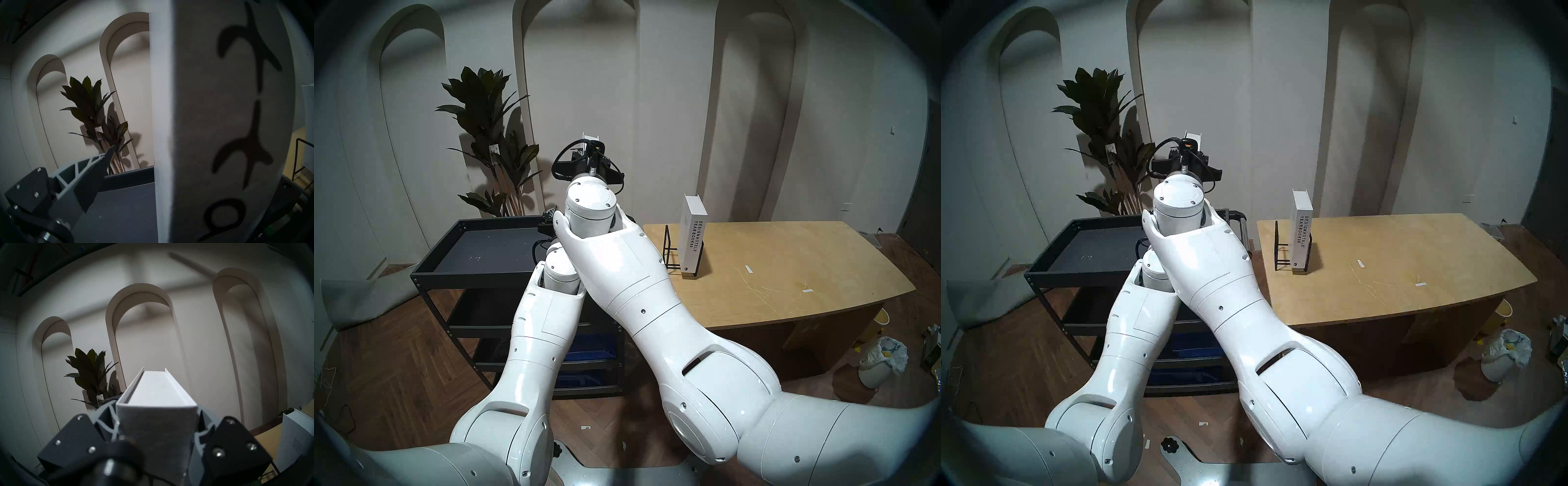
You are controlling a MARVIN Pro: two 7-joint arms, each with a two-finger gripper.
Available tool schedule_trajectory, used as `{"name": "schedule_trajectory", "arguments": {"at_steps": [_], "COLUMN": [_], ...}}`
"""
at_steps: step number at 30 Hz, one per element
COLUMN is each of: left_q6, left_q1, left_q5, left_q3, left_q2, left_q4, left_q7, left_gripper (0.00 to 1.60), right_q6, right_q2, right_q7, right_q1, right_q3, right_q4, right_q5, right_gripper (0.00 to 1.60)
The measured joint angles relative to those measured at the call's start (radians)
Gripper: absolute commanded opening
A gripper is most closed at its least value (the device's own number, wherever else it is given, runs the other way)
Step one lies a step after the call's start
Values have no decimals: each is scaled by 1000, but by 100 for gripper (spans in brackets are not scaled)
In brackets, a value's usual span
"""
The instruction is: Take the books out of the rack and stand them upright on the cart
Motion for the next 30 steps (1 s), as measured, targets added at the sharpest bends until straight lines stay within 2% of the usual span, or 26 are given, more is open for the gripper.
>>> {"name": "schedule_trajectory", "arguments": {"at_steps": [15,26,30], "left_q6": [-5,74,75], "left_q1": [-15,-60,-73], "left_q5": [19,-109,-113], "left_q3": [10,-64,-60], "left_q2": [24,-19,-15], "left_q4": [26,54,62], "left_q7": [-25,-78,-89], "left_gripper": [160,160,160], "right_q6": [67,73,49], "right_q2": [-35,-45,-45], "right_q7": [-1,37,45], "right_q1": [126,204,222], "right_q3": [-1,0,-18], "right_q4": [184,289,316], "right_q5": [-19,-23,-38], "right_gripper": [0,0,0]}}
